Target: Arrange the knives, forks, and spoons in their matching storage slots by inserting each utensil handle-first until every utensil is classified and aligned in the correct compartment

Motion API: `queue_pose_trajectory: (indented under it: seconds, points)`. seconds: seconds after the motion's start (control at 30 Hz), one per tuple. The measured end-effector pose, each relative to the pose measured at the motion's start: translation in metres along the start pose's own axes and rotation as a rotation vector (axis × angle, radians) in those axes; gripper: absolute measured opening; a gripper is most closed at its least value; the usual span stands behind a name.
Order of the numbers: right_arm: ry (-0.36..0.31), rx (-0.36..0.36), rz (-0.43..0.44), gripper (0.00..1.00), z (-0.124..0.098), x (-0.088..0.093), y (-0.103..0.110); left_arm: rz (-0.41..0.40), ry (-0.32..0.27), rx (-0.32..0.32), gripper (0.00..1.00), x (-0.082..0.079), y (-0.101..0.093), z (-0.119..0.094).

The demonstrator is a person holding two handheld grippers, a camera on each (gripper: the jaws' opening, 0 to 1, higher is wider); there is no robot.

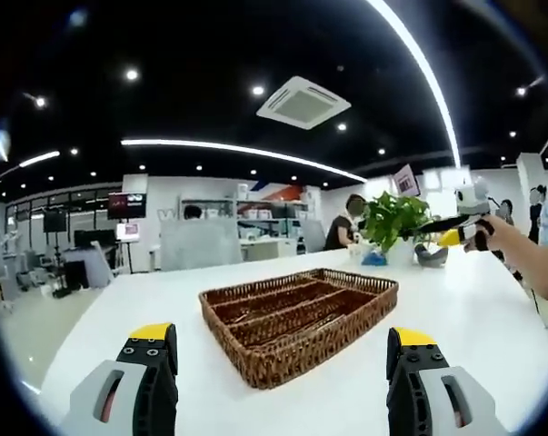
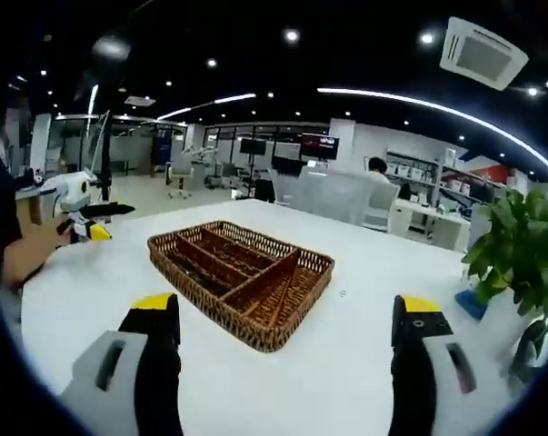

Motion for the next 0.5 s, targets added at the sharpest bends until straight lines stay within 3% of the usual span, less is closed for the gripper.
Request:
queue_pose_trajectory:
  seconds: [0.03,0.1,0.13,0.2,0.3,0.5]
  points:
    - [-0.004,0.002,-0.005,0.99,0.0,-0.001,-0.002,0.036,0.01,0.022,1.0,-0.005,-0.009,-0.004]
    - [-0.039,-0.004,0.006,0.99,-0.005,-0.002,0.001,0.087,0.045,0.001,1.0,-0.011,-0.018,-0.013]
    - [-0.072,-0.017,0.032,0.99,-0.008,-0.003,0.005,0.099,0.024,0.002,1.0,-0.016,-0.024,-0.02]
    - [-0.112,-0.023,0.062,0.99,-0.014,-0.001,0.009,0.085,0.003,0.002,1.0,-0.021,-0.028,-0.031]
    - [-0.118,-0.041,0.024,0.99,-0.022,0.009,0.024,0.08,-0.014,-0.034,1.0,-0.025,-0.026,-0.049]
    - [-0.117,-0.041,-0.013,0.99,-0.012,0.033,0.018,0.054,-0.005,-0.06,1.0,-0.015,-0.021,-0.068]
Point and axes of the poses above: the point that each gripper's makers call its tool centre point, and the gripper's own axes: z roughly forward along the fingers, y roughly to its left, x roughly out of its underside, the point moved 10 cm from there along -z, roughly backward along the fingers, and after that the axes turned 4 degrees about x, right-handed, at the moved point
